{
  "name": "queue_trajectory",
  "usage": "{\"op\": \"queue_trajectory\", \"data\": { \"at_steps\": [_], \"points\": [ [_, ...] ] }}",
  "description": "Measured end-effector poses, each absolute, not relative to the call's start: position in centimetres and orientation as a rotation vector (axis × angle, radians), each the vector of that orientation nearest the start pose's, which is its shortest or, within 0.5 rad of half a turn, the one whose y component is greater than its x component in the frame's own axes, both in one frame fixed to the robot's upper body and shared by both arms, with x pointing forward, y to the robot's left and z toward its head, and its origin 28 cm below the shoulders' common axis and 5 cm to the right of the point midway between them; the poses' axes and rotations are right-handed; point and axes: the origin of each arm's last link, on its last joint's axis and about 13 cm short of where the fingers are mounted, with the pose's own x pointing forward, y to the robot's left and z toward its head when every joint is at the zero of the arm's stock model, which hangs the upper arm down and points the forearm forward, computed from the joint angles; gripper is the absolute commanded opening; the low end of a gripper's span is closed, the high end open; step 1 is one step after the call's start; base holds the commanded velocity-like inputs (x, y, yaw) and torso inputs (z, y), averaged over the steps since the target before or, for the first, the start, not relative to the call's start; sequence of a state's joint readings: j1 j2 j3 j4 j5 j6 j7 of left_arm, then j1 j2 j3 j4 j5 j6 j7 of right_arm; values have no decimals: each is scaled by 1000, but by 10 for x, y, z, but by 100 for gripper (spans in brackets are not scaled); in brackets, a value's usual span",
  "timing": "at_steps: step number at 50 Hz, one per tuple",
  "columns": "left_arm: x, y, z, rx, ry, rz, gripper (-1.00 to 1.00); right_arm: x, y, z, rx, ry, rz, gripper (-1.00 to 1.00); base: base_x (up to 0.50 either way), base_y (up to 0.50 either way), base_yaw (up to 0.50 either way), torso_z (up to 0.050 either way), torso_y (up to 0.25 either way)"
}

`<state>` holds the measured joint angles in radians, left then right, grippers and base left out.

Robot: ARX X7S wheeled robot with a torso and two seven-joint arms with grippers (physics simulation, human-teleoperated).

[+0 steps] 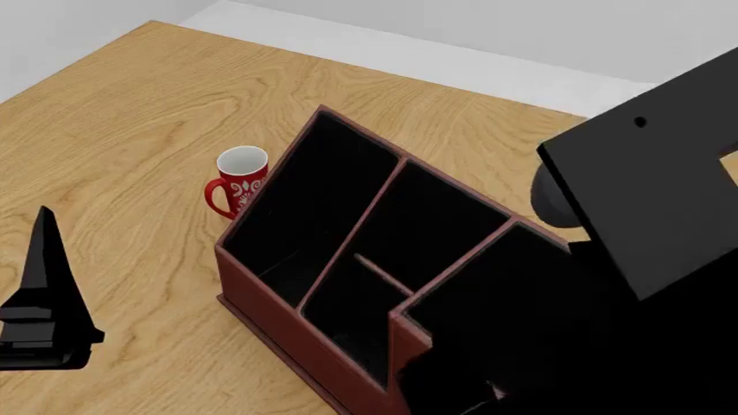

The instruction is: Pick up the book and place it in the right compartment of the caddy.

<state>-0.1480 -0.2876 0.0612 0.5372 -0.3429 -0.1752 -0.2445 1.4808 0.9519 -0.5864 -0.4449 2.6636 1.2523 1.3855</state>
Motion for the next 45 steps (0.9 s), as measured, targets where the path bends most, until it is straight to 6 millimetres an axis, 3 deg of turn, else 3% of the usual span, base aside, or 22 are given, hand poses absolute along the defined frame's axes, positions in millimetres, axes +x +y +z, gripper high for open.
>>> {"op": "queue_trajectory", "data": {
  "at_steps": [45],
  "points": [
    [220, 229, 146, -79, -457, -4, 100, 164, -161, 265, -323, 726, 406, 100, 0, 0, 0, 0, 0]
  ]
}}
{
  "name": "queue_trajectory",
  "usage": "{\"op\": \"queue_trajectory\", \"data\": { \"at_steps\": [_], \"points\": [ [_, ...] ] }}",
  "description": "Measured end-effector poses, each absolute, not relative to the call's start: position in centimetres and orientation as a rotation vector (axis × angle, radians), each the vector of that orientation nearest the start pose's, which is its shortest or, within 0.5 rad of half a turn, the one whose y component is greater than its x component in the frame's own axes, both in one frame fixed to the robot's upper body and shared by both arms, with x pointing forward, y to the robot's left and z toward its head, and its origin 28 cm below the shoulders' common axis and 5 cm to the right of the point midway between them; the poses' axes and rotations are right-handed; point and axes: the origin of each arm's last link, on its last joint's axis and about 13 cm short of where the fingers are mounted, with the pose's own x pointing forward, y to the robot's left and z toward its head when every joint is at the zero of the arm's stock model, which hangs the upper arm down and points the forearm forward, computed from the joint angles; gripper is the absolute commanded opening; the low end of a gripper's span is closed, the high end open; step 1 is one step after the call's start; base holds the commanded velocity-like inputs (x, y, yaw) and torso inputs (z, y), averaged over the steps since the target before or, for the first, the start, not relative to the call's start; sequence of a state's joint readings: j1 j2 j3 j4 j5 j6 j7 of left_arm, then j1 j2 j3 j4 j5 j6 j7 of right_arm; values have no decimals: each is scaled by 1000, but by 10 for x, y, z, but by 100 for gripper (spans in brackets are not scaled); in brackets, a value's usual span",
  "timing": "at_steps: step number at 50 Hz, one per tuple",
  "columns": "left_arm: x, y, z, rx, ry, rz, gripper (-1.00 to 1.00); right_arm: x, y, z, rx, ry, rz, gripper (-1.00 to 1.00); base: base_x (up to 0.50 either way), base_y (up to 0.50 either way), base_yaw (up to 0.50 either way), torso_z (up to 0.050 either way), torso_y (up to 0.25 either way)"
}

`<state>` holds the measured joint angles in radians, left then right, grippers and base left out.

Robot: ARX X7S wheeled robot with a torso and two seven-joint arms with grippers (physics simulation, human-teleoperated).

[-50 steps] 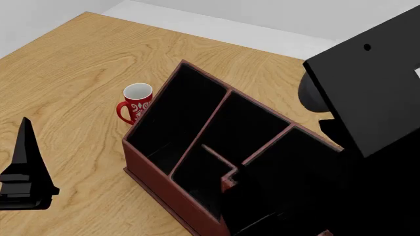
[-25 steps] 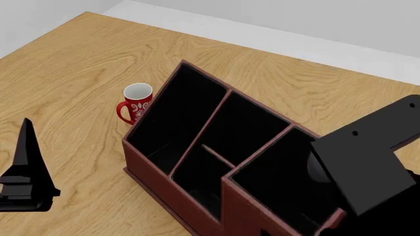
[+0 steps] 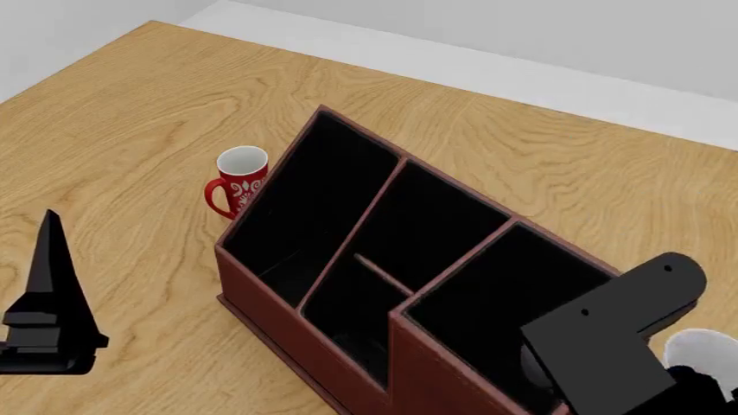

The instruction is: Pick up the book and place it in the right compartment of the caddy.

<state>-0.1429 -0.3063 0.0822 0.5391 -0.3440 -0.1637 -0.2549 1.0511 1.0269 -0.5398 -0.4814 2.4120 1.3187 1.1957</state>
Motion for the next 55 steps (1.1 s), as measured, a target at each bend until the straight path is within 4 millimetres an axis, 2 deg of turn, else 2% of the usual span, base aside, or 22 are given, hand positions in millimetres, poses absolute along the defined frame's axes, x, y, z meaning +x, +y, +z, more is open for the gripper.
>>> {"op": "queue_trajectory", "data": {
  "at_steps": [15, 34, 55],
  "points": [
    [219, 229, 147, -80, -460, -4, 100, 163, -161, 255, -346, 778, 411, 100, 0, 0, 0, 0, 0],
    [219, 229, 147, -79, -461, -7, 100, 177, -160, 233, -358, 831, 423, 100, 0, 0, 0, 0, 0],
    [220, 229, 147, -81, -459, -6, 100, 183, -159, 211, -377, 892, 435, 100, 0, 0, 0, 0, 0]
  ]
}}
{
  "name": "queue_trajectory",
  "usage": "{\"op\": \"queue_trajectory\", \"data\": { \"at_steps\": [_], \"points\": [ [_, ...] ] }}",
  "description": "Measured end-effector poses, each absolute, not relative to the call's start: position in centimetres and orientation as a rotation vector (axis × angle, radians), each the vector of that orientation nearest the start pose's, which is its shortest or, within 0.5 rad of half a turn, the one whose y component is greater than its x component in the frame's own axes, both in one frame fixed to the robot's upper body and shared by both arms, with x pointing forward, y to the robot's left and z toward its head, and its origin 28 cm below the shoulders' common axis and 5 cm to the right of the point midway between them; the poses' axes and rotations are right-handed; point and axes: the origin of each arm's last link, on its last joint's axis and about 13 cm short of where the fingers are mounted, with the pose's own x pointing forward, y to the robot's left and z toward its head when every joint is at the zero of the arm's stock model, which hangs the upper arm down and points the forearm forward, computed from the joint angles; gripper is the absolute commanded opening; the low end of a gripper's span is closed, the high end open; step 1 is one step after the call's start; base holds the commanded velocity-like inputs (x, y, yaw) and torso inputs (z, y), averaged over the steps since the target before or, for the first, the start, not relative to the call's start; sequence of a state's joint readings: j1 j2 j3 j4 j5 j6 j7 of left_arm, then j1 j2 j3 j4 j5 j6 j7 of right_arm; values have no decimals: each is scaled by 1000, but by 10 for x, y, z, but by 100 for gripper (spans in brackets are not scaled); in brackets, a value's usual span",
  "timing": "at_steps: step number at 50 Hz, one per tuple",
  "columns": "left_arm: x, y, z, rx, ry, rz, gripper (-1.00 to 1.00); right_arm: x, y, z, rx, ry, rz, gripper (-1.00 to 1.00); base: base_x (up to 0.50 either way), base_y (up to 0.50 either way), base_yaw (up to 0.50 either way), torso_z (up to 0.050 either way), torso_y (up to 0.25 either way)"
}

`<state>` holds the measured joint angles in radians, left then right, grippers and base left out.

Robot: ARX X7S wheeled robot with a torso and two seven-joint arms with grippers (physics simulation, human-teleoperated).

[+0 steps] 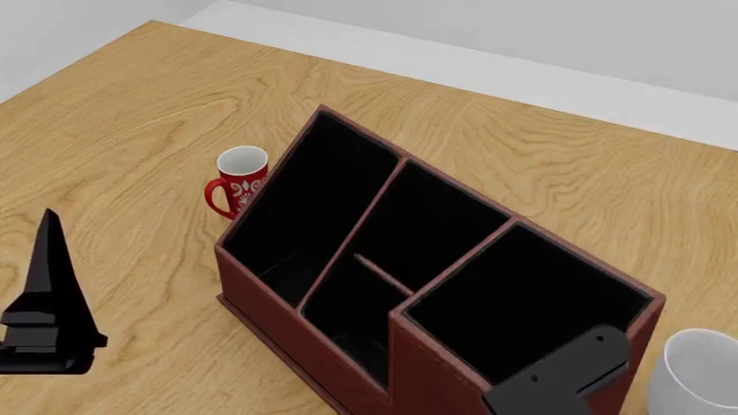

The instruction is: Pick up the book and place it in the right compartment of the caddy.

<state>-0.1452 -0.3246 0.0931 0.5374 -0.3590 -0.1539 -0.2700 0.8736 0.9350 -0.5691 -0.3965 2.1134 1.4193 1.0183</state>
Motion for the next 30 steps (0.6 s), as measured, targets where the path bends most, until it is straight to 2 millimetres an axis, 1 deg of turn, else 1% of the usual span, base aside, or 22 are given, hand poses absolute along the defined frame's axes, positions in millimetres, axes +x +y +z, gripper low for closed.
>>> {"op": "queue_trajectory", "data": {
  "at_steps": [21, 30],
  "points": [
    [219, 228, 145, -76, -456, -11, 100, 176, -162, 183, -375, 896, 422, 100, 0, 0, 0, 0, 0],
    [219, 227, 145, -75, -456, -12, 100, 178, -163, 174, -367, 905, 419, 100, 0, 0, 0, 0, 0]
  ]
}}
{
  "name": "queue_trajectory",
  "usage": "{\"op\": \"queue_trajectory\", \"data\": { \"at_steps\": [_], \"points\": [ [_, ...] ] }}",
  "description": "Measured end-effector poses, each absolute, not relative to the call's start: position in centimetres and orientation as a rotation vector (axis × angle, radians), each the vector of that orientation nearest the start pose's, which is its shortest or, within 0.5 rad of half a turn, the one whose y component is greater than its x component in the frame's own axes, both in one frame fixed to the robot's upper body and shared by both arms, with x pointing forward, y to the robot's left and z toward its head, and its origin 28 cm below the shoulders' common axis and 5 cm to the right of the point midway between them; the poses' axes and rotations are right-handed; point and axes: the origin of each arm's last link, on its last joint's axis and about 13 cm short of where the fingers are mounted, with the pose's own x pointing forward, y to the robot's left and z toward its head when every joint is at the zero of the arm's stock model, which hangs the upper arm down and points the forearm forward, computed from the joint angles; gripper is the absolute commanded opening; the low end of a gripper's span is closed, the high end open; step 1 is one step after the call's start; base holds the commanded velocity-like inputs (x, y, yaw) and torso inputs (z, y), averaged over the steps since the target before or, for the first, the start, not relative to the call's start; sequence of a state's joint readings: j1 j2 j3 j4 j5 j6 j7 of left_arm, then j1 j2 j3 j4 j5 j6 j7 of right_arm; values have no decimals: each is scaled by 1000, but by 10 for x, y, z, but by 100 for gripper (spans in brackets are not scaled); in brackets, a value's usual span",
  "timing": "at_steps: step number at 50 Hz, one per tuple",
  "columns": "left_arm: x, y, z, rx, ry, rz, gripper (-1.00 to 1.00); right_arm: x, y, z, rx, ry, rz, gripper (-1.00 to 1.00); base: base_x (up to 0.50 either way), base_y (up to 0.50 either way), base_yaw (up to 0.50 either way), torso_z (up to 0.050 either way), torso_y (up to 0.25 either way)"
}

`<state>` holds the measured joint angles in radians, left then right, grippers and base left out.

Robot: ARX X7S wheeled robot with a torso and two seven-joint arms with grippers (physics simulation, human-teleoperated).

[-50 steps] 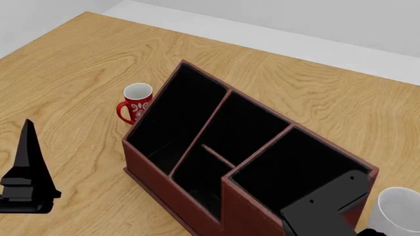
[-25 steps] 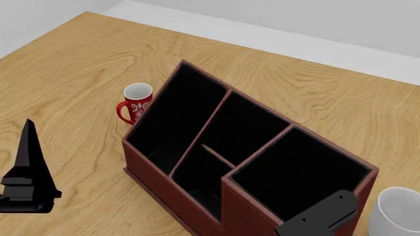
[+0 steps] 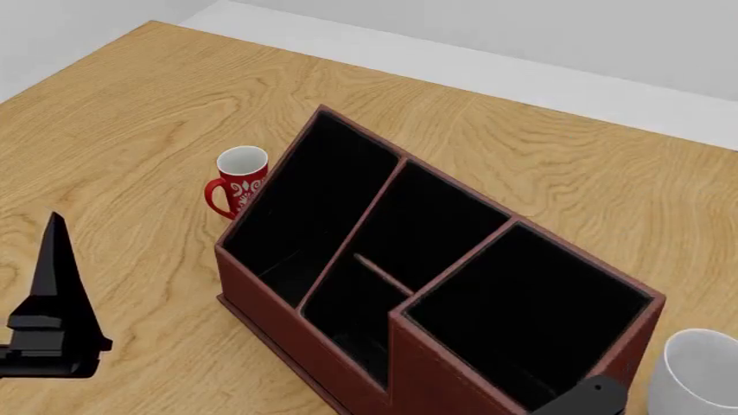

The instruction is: Pick up the book and place it in the right compartment of the caddy.

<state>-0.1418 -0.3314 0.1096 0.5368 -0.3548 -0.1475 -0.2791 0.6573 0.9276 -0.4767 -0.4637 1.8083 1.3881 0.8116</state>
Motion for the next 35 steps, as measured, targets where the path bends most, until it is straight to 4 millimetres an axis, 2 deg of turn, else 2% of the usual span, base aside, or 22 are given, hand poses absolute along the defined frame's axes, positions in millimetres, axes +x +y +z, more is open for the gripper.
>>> {"op": "queue_trajectory", "data": {
  "at_steps": [16, 35],
  "points": [
    [220, 227, 145, -76, -456, -11, 100, 191, -164, 164, -354, 915, 413, 100, 0, 0, 0, 0, 0],
    [219, 228, 146, -80, -459, -9, 100, 193, -163, 153, -344, 936, 430, 100, 0, 0, 0, 0, 0]
  ]
}}
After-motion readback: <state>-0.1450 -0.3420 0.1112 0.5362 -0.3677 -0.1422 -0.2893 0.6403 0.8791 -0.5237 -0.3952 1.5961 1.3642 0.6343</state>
